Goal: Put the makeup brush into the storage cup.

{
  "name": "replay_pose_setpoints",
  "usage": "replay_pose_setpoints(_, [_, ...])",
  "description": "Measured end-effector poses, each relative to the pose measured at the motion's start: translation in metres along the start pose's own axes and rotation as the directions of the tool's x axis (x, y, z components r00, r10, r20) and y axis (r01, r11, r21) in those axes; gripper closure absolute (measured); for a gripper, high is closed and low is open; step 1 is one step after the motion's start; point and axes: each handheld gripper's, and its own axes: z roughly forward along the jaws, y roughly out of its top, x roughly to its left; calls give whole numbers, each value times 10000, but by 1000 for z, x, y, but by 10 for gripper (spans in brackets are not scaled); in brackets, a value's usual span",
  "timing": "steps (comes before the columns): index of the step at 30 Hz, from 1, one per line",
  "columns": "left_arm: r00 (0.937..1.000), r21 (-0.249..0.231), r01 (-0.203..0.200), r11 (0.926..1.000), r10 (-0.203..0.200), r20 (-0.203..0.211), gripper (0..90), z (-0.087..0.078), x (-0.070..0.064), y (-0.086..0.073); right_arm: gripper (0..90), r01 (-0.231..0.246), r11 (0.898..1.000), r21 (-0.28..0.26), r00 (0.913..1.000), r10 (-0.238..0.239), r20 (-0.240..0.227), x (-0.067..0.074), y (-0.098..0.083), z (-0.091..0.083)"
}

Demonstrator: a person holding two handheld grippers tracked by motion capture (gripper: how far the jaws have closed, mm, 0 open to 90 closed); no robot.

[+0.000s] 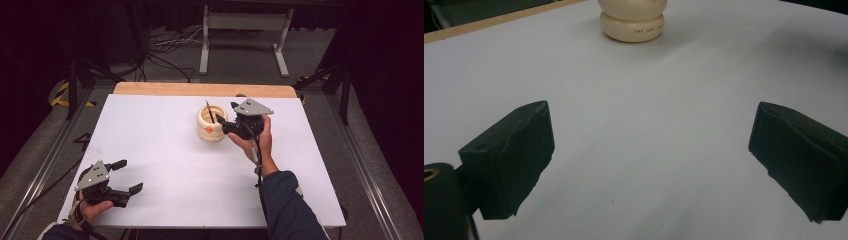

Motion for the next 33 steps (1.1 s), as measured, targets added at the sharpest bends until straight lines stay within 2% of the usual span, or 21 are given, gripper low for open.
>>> replay_pose_setpoints(5, [10000, -25, -75, 10000, 75, -44, 49, -1, 0, 0, 269, 38, 10000, -79, 9999, -37, 168, -1, 0, -6])
replay_pose_setpoints(7, [9999, -31, -93, 10000, 92, -84, 49, 0, 0, 0, 236, 224, 9997, -90, 9992, -221, 328, -1, 0, -10])
replay_pose_setpoints(17, [10000, 64, -87, 9999, 87, -47, 49, 1, 0, 0, 121, 483, 9988, 115, 9967, -489, 643, 0, -3, -20])
replay_pose_setpoints(19, [10000, 69, -71, 10000, 71, -53, 49, 1, 0, 0, 104, 677, 9974, 257, 9950, -694, 717, 2, -4, -23])
replay_pose_setpoints(28, [10000, 103, -15, 9999, 16, -77, 49, 1, 0, 0, 100, 1016, 9946, 235, 9919, -1030, 743, 5, -7, -32])
replay_pose_setpoints(33, [10000, 107, -16, 9999, 17, -80, 49, 2, 0, 0, 101, 1354, 9903, 315, 9876, -1374, 754, 9, -9, -37])
